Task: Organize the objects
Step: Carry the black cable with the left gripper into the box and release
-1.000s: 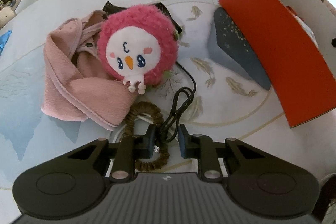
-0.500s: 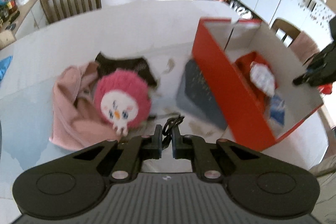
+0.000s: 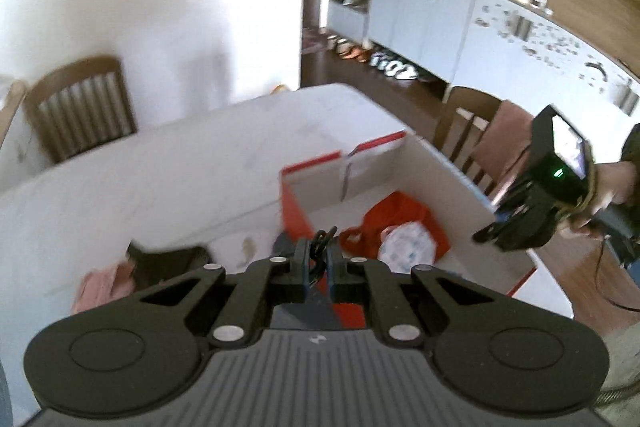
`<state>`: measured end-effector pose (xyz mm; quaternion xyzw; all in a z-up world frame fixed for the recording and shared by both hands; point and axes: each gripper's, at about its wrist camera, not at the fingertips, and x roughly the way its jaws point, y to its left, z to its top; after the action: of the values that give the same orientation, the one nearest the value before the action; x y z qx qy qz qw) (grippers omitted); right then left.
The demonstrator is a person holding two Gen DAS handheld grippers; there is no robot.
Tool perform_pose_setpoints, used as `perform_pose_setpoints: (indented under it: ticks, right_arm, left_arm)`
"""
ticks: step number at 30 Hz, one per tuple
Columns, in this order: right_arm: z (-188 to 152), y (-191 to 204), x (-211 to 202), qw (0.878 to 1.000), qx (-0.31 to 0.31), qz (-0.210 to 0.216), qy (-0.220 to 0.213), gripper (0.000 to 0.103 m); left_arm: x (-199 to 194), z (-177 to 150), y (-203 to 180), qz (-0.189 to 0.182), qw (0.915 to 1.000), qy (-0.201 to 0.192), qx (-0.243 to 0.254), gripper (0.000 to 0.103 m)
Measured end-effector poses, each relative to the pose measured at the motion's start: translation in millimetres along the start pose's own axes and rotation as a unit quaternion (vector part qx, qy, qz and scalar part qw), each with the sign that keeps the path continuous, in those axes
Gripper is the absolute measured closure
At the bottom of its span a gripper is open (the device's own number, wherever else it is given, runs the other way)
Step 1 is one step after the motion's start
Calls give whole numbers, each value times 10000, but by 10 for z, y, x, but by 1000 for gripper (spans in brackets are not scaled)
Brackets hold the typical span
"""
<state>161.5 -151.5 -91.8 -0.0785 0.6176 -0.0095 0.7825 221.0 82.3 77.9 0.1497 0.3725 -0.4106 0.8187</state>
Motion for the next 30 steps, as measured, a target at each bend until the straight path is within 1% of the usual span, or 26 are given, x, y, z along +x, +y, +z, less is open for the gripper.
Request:
perform_pose_setpoints:
  ticks: [5,9,13,15,21,24,26,30]
  right_arm:
    - [0,4,0,10000,-11,-6,0,93]
    - [0,7,0,10000,-20,-14,-3,93]
    - [3,20,-2,10000,-47,-30,-7,93]
    - [0,22,-5,10000,-59,-34,-12,93]
    - [-7,17,-13,10000,-89,-15,-26,93]
    - [-10,20,-15,9999,-102,-16,-35,93]
    - [-11,20,-15,9999,-106,-14,-35,93]
    - [-14,15,-14,9999,-96,6,-35,93]
  left_arm:
    - [194,264,-312,-225,9987,-16,466,96]
    - [454,367,-543,-408,9964,92,735,96]
    - [754,417,-764,-435,9938,153,1014,96]
    - [919,421,-842,-512,9927,214,1069,96]
    - [1402,323,-1000,-452,9903,534,1202,96]
    - [1568,242,-1067,-470,9869,722,1367,96]
    - [1655,203,-1107,-370,9848,845,1470,96]
    - [1848,149,-1107,-356,9828,1128,1419,96]
